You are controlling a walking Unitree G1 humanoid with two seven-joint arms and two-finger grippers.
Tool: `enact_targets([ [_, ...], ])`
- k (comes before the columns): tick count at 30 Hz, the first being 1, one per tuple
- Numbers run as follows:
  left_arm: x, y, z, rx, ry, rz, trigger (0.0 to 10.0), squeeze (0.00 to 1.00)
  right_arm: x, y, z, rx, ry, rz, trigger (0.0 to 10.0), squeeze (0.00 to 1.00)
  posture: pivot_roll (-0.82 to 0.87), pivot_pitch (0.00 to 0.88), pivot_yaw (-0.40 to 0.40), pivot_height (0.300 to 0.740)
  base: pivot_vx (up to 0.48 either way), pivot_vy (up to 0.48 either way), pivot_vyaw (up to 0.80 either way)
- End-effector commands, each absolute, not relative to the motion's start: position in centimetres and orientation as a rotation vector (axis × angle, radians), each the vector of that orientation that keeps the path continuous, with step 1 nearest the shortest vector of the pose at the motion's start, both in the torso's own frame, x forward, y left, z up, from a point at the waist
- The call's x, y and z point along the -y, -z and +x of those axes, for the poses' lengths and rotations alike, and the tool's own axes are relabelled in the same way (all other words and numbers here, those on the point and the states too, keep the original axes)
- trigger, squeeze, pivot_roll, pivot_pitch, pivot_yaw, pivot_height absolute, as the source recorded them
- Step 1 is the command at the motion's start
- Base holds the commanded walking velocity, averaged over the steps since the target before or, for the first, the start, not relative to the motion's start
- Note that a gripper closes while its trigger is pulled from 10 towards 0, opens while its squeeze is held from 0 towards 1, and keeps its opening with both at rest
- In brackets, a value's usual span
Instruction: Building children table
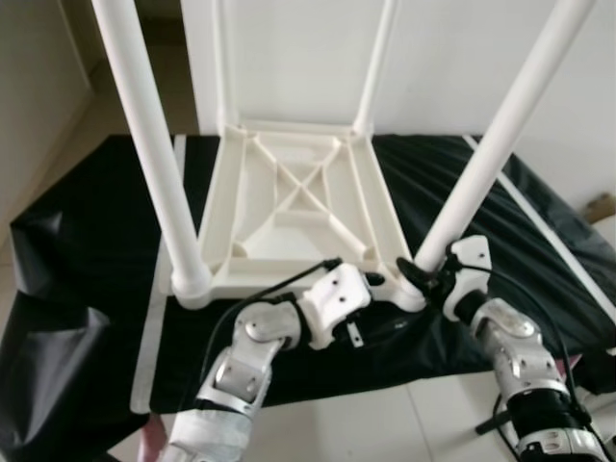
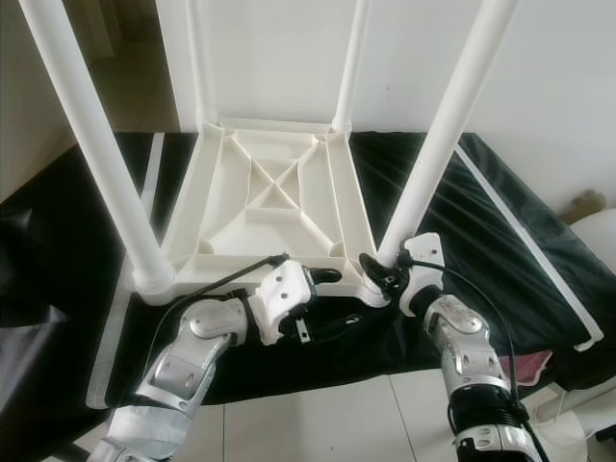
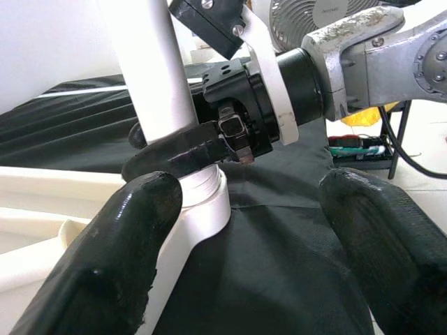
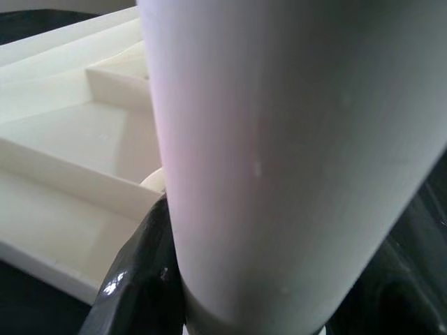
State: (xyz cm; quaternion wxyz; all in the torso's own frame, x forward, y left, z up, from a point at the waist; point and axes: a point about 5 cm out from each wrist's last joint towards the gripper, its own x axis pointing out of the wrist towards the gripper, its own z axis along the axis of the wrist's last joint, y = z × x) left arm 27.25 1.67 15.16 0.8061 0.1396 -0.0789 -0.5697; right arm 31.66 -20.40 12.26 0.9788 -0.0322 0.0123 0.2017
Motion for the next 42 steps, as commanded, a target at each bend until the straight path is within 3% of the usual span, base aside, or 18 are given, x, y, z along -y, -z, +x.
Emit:
enact_targets([
  [1,-1.6,-15.6,27.7,0.191,1.113,0.276,10.0,0.00,20.1,-11.8,31.5,-0.052,-0.366,-0.055,10.0,0.00,0.05,0.000,-0.047,0.740,0.000,0.000,0.00],
  [12,-1.4,-15.5,27.5,0.189,1.122,0.267,10.0,0.00,19.6,-11.9,31.3,-0.068,-0.023,0.006,10.0,0.00,0.04,0.000,-0.048,0.740,0.000,0.000,0.00],
  [22,-1.1,-15.3,27.2,0.187,1.130,0.259,10.0,0.00,17.2,-10.8,31.3,-0.114,0.307,0.108,10.0,0.00,0.04,0.000,-0.056,0.740,0.000,0.000,0.00],
  [38,-1.1,-15.2,27.2,0.186,1.128,0.262,10.0,0.00,15.6,-11.9,31.5,-0.071,0.276,0.202,10.0,0.00,0.05,0.000,-0.063,0.740,0.000,0.000,0.00],
  [39,-1.1,-15.2,27.2,0.186,1.131,0.263,10.0,0.00,15.5,-11.9,31.4,-0.067,0.264,0.197,10.0,0.92,0.05,0.000,-0.062,0.740,0.000,0.000,0.00],
  [42,-1.1,-15.2,27.1,0.186,1.133,0.263,10.0,0.00,15.3,-12.1,31.4,-0.053,0.226,0.174,10.0,1.00,0.05,0.000,-0.062,0.740,0.000,0.000,0.00],
])
